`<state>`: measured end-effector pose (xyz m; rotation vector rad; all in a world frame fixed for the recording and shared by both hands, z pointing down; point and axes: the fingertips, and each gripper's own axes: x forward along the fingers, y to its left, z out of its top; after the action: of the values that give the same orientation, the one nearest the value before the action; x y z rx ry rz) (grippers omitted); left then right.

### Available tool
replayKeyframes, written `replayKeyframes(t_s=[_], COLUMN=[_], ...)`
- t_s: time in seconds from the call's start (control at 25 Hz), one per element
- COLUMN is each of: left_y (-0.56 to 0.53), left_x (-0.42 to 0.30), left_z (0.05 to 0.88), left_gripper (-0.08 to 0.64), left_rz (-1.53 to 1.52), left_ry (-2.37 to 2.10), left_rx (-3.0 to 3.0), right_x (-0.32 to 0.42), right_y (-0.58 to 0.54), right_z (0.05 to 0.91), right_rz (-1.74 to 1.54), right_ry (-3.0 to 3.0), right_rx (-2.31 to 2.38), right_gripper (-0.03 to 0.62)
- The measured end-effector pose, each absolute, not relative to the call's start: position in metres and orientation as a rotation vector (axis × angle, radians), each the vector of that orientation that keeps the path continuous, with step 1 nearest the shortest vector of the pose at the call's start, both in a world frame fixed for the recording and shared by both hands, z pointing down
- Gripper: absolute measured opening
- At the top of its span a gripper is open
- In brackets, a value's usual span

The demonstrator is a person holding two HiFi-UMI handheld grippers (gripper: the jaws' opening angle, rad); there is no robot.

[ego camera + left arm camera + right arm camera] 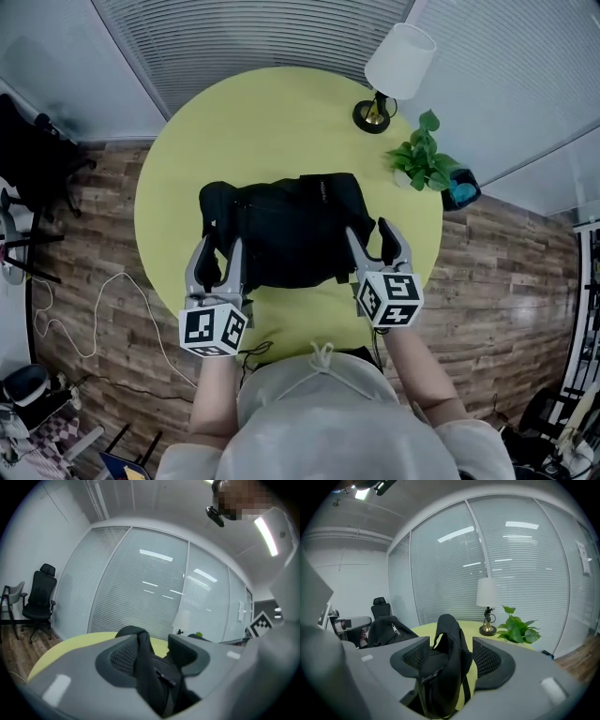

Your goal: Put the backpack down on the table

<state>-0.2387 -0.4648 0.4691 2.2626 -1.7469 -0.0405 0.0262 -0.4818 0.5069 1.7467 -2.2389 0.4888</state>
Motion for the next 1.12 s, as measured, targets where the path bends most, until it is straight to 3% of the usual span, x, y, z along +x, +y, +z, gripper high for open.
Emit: replayKeyframes(t_s=[0.24,0.48,1.12], left_y=[-0.421,-0.389,-0.373], left_x=[-0.229,-0.229,-0.22], left_z=[0.45,0.456,0.441], left_gripper=[0.098,0.015,0.008], left_rz=[-0.048,0.03,0.056], left_ry=[-1.674,-1.661,-1.669], left_rx=[2.364,2.383,2.443], right_x=[0.018,0.005,-0.016], right_y=[-0.438,-0.401,-0.375], right_z=[0.476,0.471,0.48], right_rz=[0.394,0.423,0.418], right_ry=[-2.281,-2.329,-2.343], right_rx=[1.801,1.823,1.719], right_gripper=[0.174,0.0,0.0])
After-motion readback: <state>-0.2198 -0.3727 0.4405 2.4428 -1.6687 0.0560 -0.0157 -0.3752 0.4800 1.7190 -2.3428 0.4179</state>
